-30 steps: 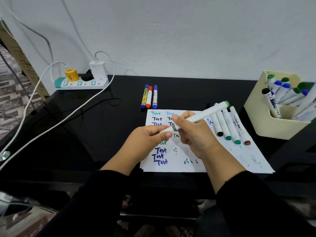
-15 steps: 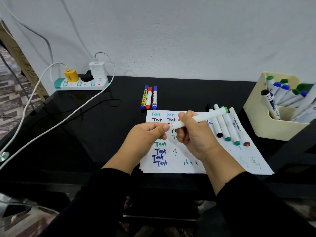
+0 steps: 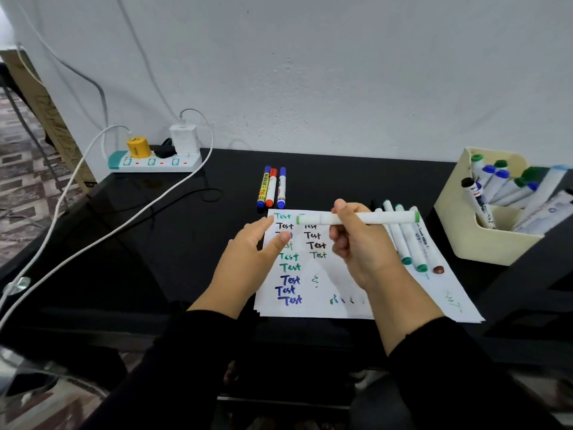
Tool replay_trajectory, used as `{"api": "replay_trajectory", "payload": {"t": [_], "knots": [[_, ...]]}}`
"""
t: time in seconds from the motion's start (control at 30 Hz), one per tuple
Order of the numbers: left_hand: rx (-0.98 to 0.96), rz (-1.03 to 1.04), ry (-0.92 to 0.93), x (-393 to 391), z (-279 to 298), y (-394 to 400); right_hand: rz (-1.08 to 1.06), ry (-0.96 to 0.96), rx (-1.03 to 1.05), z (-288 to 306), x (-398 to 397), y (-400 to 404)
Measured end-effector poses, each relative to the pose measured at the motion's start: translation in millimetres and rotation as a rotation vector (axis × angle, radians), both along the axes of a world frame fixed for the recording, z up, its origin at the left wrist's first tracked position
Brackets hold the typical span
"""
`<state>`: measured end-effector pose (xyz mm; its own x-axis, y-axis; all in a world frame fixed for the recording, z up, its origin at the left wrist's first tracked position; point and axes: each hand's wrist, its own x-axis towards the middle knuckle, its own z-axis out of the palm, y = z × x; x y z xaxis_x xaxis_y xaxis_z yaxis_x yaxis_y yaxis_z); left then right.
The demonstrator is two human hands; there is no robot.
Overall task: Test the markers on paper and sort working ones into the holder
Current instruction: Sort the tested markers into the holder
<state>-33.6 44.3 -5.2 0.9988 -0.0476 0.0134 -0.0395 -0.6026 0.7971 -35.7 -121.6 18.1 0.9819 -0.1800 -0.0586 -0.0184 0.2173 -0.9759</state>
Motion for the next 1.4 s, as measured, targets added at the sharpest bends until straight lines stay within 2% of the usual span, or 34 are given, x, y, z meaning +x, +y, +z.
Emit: {"api": "replay_trajectory", "payload": {"t": [0.13,0.3,0.37,0.5,0.7,0.77,0.87,1.0,1.3,1.4], "knots": [[0.423,-0.117,0.058,-1,-17,-4,-0.205,0.039,-0.304,14,-9,-22],[0.605,-0.179,0.1,0,-19,-7,-0.473,-0.05,-0.668,20,-21,-53],[0.657,-0.194,0.093,-1,-20,-8,-0.562,-0.044,-0.75,26,-28,-66],[0.703,-0.171,0.07,-2,-22,-10,-0.643,0.003,-0.982,38,-36,-88],[0.74,-0.153,0.074,-2,-21,-13,-0.523,0.204,-1.238,31,-29,-113],[0.746,-0.151,0.081,-2,-20,-13,-0.501,0.225,-1.278,28,-22,-120],[0.747,-0.158,0.094,-2,-19,-13,-0.549,0.197,-1.471,29,-14,-123],[0.752,-0.157,0.096,0,-21,-12,-0.62,0.114,-1.52,28,-10,-130],[0.758,-0.165,0.109,2,-21,-12,-0.567,0.153,-1.655,37,-5,-135],[0.765,-0.165,0.116,1,-21,-13,-0.5,0.259,-1.674,30,-6,-140]]}}
